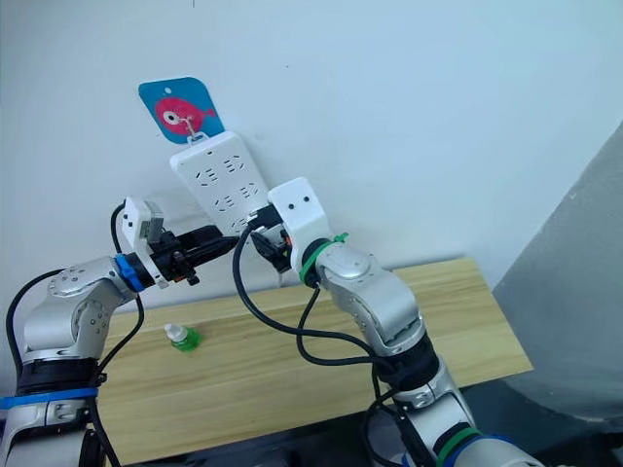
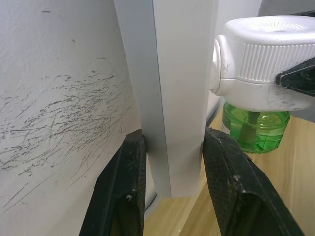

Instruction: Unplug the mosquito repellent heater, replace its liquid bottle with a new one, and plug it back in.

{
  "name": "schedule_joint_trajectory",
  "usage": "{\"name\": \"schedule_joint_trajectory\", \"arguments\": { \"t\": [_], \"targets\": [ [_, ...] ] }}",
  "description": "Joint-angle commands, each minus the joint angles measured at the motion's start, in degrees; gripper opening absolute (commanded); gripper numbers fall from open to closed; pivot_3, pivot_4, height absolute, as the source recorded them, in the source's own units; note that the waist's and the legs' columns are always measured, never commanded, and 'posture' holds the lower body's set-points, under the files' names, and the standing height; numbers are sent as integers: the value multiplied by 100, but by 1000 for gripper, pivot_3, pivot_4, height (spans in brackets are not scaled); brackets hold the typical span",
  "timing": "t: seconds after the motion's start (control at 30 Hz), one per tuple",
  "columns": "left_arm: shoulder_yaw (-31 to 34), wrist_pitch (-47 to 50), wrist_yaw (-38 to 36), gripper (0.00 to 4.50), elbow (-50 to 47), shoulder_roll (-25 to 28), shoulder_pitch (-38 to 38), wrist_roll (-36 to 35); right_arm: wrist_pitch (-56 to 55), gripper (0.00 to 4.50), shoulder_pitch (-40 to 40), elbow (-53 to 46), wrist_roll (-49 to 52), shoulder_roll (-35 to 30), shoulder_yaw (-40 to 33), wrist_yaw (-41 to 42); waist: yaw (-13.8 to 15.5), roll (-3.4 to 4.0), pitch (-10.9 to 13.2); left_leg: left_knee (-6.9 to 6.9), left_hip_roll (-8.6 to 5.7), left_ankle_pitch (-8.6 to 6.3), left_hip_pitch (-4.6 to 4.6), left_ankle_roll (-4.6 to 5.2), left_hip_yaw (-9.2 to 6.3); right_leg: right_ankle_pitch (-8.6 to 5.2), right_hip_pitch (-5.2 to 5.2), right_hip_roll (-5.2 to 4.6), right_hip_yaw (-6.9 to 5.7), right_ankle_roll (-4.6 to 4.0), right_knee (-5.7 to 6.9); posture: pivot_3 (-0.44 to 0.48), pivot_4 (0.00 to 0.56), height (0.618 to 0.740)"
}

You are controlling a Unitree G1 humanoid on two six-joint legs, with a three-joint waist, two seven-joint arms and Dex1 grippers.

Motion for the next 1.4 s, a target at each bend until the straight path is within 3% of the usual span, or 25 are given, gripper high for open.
{"name": "schedule_joint_trajectory", "arguments": {
  "t": [0.03,0.33,0.73,0.93,1.07,1.2,1.3,1.4],
  "targets": [
    [-1,-253,233,1319,166,26,-134,227,134,3015,-33,-563,135,-28,-73,117,3,0,0,-1,-1,0,-2,0,0,0,0,-2,-1,0,-3,-232,108,736],
    [-5,-504,376,1318,411,5,-200,309,577,2997,78,-1144,241,-244,-277,203,-40,0,0,10,-5,0,0,0,2,0,0,-17,0,1,9,-242,108,736],
    [561,-535,319,1318,82,135,292,-147,978,2997,353,-1926,1045,-974,-1460,683,-192,-1,-10,44,0,0,-4,0,2,-13,1,0,3,24,27,-257,68,736],
    [693,-1183,165,3205,42,458,814,151,877,2997,429,-1930,1219,-1181,-1564,795,-320,-1,-15,33,10,0,-2,0,-1,-1,-4,0,2,-1,29,-238,46,736],
    [1223,-1818,459,4435,31,624,1274,307,737,2997,464,-1953,1334,-1280,-1580,873,-324,-5,-18,27,9,0,-4,0,2,-1,-9,-6,4,-2,28,-218,38,736],
    [1662,-2465,650,4500,-372,615,1661,351,552,2997,438,-1861,1489,-1229,-1791,902,-275,-8,-22,27,7,0,-4,0,2,-1,-9,-17,3,-1,27,-167,44,736],
    [1677,-2405,459,4500,-1214,554,2068,58,406,2997,441,-1787,1653,-1184,-1988,912,-158,-12,-24,28,5,0,-5,0,5,-1,-8,-24,5,-1,27,-146,49,736],
    [1587,-1884,756,4500,-2315,371,2400,-378,316,2997,499,-1716,1901,-1009,-2272,840,-27,-13,-24,29,5,0,-5,0,9,-1,-6,-25,7,0,26,-117,51,736]
  ]
}}
